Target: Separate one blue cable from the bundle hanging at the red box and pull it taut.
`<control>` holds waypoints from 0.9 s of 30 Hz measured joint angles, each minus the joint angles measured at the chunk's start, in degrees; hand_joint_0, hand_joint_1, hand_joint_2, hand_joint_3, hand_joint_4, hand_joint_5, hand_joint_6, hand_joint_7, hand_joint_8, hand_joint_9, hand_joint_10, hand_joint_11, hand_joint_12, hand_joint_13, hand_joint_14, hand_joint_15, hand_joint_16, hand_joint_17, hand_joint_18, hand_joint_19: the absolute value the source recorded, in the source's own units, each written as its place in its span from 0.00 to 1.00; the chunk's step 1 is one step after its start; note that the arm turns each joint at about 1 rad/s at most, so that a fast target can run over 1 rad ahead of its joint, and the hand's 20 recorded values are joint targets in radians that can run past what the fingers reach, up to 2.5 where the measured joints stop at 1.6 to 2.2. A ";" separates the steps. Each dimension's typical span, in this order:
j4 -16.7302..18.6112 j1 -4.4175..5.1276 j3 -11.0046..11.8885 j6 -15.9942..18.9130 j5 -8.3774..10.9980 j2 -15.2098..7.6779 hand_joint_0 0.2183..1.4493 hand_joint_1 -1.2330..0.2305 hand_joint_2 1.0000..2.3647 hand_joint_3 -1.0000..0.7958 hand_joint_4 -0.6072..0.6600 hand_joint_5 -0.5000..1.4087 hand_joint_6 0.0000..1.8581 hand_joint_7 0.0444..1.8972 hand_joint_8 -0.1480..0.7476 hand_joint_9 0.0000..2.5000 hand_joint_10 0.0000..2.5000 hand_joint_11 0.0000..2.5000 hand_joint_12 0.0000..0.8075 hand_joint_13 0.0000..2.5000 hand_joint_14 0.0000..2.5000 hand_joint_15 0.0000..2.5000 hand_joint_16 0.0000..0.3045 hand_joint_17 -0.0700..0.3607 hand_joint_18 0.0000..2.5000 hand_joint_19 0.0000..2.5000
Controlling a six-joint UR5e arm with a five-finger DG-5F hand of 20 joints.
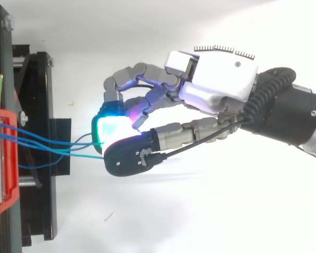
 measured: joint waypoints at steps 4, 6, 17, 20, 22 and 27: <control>0.00 0.00 -0.01 0.00 0.02 0.00 0.37 0.32 0.02 0.52 0.26 0.16 0.51 0.69 0.52 0.39 0.00 0.61 0.36 0.25 0.01 0.16 0.10 0.33 0.19 0.07; 0.00 0.00 -0.04 0.00 0.01 0.00 0.37 0.32 0.02 0.52 0.26 0.16 0.51 0.69 0.53 0.40 0.00 0.61 0.36 0.25 0.01 0.15 0.10 0.33 0.19 0.07; 1.11 0.01 -0.68 -0.05 0.14 0.00 0.37 0.33 0.02 0.51 0.28 0.16 0.51 0.69 0.51 0.47 0.00 0.67 0.38 0.25 0.01 0.16 0.11 0.33 0.20 0.07; 1.27 0.03 -0.70 -0.08 0.18 0.00 0.37 0.33 0.02 0.51 0.28 0.16 0.51 0.69 0.50 0.46 0.02 0.68 0.38 0.26 0.01 0.16 0.11 0.33 0.20 0.07; 1.30 0.03 -0.70 -0.08 0.19 0.00 0.37 0.33 0.02 0.51 0.28 0.16 0.51 0.69 0.50 0.45 0.06 0.68 0.38 0.26 0.01 0.17 0.11 0.33 0.20 0.07; 1.26 0.03 -0.72 -0.09 0.20 0.00 0.37 0.33 0.02 0.51 0.28 0.16 0.51 0.69 0.49 0.43 0.26 0.62 0.38 0.27 0.01 0.18 0.11 0.33 0.20 0.07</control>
